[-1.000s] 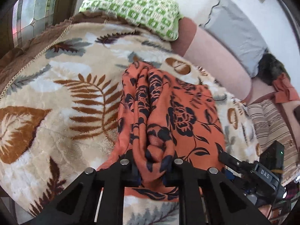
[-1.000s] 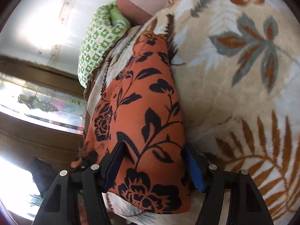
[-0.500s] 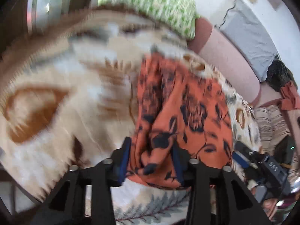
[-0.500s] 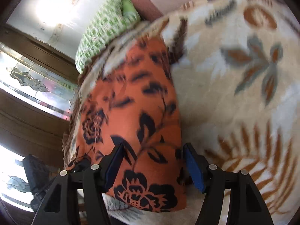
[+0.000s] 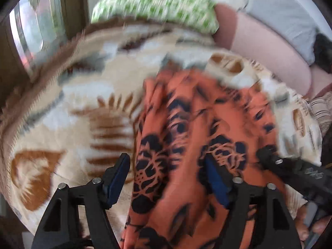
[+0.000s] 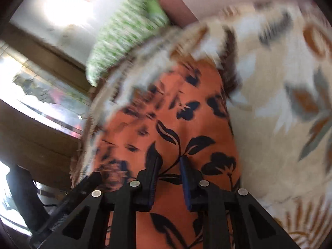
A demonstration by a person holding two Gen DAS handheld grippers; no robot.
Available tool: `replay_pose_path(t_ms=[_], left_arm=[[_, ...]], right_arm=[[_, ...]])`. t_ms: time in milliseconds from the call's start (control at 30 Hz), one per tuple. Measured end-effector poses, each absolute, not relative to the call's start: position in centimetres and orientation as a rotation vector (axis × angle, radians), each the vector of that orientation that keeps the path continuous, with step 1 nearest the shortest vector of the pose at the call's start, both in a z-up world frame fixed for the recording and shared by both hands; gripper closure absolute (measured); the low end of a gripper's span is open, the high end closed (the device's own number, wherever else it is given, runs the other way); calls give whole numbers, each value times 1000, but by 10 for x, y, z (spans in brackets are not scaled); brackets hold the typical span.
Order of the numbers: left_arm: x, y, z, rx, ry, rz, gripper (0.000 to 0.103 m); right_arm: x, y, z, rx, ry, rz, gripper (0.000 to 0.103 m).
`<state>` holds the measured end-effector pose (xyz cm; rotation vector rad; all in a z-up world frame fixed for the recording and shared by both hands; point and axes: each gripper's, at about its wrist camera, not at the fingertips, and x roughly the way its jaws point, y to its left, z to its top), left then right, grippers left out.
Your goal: Fold small clothes
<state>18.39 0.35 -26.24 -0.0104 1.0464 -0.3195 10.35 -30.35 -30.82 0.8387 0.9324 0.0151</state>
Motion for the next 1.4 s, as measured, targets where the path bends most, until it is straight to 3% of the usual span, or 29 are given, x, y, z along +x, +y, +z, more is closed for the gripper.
replay_pose_path(t_ms=[67, 200, 367, 433, 633, 800, 900, 1167, 1400], left_arm=[[182, 13, -274, -65, 1017, -303, 11], [182, 18, -289, -102, 987, -297, 5], [176, 21, -271, -105, 1031, -280, 7], [165, 26, -255, -93, 1011, -274, 7], [113, 47, -222, 36, 907, -244, 7], [114, 50, -274, 81, 1105, -200, 7], [113, 57, -265, 19, 1097, -208, 7], [149, 34, -191, 83, 868, -223, 7], [211, -21, -242, 192, 938, -184, 7]], right_arm=[[102, -305, -314, 824, 916, 16, 92], [104, -301, -317, 753, 903, 30, 93], [95, -310, -309, 808, 902, 55, 93], [82, -316, -299, 873, 897, 82, 88], [27, -299, -254, 705, 874, 158, 87], [18, -278, -299, 682, 1061, 135, 87], [16, -278, -311, 753, 1107, 131, 88], [52, -303, -253, 687, 951, 104, 89], [127, -327, -271, 760, 918, 19, 88]])
